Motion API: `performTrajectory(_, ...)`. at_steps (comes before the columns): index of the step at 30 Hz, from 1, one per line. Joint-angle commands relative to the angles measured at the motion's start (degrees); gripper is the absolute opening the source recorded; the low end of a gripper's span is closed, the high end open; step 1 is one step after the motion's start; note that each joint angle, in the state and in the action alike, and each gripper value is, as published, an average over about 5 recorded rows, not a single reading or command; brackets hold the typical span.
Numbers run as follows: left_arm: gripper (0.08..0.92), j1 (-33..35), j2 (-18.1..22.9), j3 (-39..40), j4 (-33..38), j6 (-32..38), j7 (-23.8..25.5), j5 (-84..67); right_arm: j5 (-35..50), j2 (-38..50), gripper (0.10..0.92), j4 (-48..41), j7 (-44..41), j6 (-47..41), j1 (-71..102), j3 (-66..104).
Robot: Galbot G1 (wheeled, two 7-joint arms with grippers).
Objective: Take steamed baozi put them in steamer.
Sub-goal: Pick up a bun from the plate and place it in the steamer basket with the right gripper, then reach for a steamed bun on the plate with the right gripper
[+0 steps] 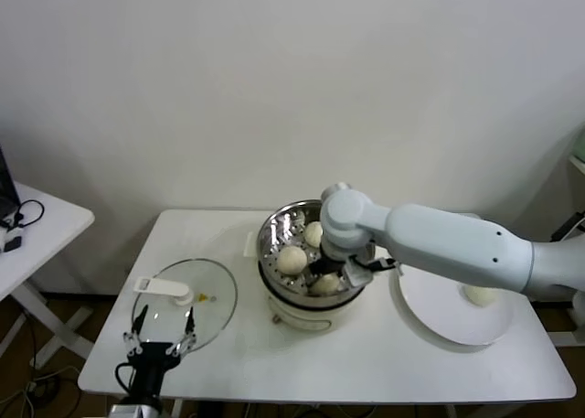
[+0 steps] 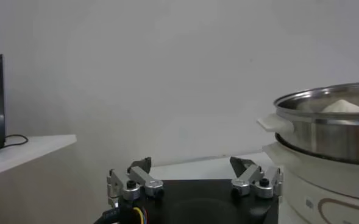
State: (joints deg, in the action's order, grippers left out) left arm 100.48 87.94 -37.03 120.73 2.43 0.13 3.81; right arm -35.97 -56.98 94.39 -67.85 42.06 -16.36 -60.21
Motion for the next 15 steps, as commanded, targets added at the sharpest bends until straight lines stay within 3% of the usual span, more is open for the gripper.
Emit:
performTrajectory(1,0.823,0.07,0.06,0.01,0.13,0.03,-0.02,-0.02,-0.34,0.12,0.803,0.06,0.31,0.65,0.19,0.18)
performTrajectory(15,0.823,-0.08,0.57,0.6,0.25,-0.07,-0.24,0.08,9.0,1.23,0.823,0.07,-2.13,1.18,-4.98,2.39)
